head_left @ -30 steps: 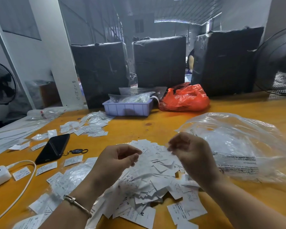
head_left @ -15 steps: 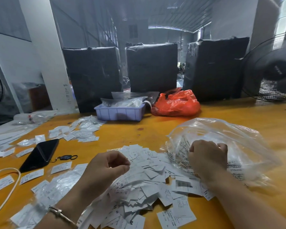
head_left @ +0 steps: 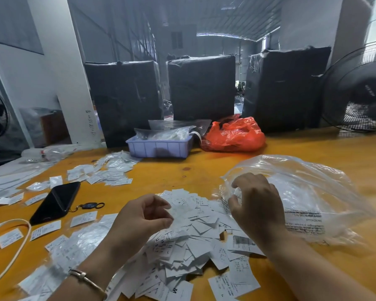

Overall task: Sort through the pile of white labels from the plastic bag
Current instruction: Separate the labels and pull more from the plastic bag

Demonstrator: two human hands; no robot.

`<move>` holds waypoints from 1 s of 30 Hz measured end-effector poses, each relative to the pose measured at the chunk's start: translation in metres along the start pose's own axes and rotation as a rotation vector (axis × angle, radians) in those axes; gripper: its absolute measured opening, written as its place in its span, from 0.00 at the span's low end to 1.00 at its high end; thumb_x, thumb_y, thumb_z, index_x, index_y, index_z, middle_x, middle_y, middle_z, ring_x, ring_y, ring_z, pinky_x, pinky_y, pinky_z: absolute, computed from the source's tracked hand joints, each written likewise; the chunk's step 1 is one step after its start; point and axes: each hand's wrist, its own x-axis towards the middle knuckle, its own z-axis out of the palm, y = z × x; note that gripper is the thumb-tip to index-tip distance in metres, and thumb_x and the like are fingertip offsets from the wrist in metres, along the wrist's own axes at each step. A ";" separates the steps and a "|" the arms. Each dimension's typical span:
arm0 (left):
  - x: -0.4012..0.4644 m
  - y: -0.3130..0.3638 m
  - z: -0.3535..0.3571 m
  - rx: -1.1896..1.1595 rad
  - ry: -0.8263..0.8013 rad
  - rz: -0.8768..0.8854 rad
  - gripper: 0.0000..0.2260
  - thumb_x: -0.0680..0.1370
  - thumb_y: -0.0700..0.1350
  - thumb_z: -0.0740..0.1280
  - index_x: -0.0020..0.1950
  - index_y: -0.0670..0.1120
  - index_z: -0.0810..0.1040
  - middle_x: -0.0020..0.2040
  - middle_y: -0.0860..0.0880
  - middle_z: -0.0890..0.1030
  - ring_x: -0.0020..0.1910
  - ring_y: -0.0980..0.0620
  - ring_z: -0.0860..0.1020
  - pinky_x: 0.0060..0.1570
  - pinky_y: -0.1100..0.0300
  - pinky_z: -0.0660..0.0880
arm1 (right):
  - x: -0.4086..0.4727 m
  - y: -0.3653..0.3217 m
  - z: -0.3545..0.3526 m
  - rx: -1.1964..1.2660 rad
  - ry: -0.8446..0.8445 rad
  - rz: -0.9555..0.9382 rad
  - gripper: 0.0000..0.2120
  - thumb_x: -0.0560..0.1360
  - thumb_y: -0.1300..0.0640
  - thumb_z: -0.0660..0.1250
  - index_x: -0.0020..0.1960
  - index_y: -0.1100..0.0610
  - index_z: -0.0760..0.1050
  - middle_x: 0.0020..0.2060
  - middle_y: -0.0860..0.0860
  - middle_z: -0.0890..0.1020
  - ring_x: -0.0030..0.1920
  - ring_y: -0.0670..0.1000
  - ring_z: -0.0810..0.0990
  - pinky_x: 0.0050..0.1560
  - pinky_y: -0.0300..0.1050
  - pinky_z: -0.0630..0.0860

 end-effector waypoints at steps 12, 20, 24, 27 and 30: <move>0.003 -0.004 0.000 0.083 0.075 0.028 0.05 0.75 0.39 0.73 0.39 0.43 0.83 0.31 0.50 0.80 0.31 0.58 0.77 0.32 0.68 0.74 | -0.020 -0.018 0.021 0.402 -0.477 -0.321 0.20 0.69 0.40 0.71 0.58 0.46 0.78 0.56 0.38 0.77 0.58 0.40 0.72 0.59 0.44 0.71; 0.004 -0.002 0.001 0.013 0.143 0.005 0.02 0.75 0.34 0.72 0.44 0.39 0.80 0.37 0.43 0.85 0.34 0.54 0.82 0.38 0.61 0.76 | -0.024 -0.040 0.026 0.229 -0.498 -0.465 0.20 0.75 0.40 0.64 0.66 0.40 0.72 0.66 0.43 0.70 0.65 0.46 0.66 0.61 0.43 0.63; 0.006 -0.003 -0.002 -0.021 0.176 -0.015 0.04 0.72 0.34 0.73 0.43 0.40 0.80 0.38 0.45 0.86 0.36 0.56 0.82 0.33 0.70 0.73 | -0.024 -0.046 0.026 0.247 -0.424 -0.509 0.12 0.78 0.46 0.63 0.58 0.45 0.80 0.57 0.44 0.78 0.59 0.49 0.71 0.54 0.44 0.65; 0.006 -0.004 -0.003 -0.086 0.167 -0.043 0.08 0.70 0.34 0.75 0.45 0.39 0.80 0.41 0.43 0.86 0.39 0.54 0.84 0.33 0.72 0.73 | -0.025 -0.047 0.026 0.256 -0.381 -0.548 0.09 0.77 0.51 0.66 0.52 0.48 0.83 0.51 0.46 0.82 0.54 0.51 0.75 0.50 0.47 0.69; 0.006 -0.003 -0.002 -0.133 0.125 -0.075 0.10 0.70 0.33 0.74 0.50 0.41 0.81 0.41 0.45 0.86 0.36 0.57 0.83 0.36 0.68 0.75 | -0.027 -0.047 0.026 0.286 -0.364 -0.538 0.08 0.76 0.51 0.66 0.49 0.49 0.83 0.49 0.45 0.82 0.52 0.49 0.76 0.50 0.48 0.70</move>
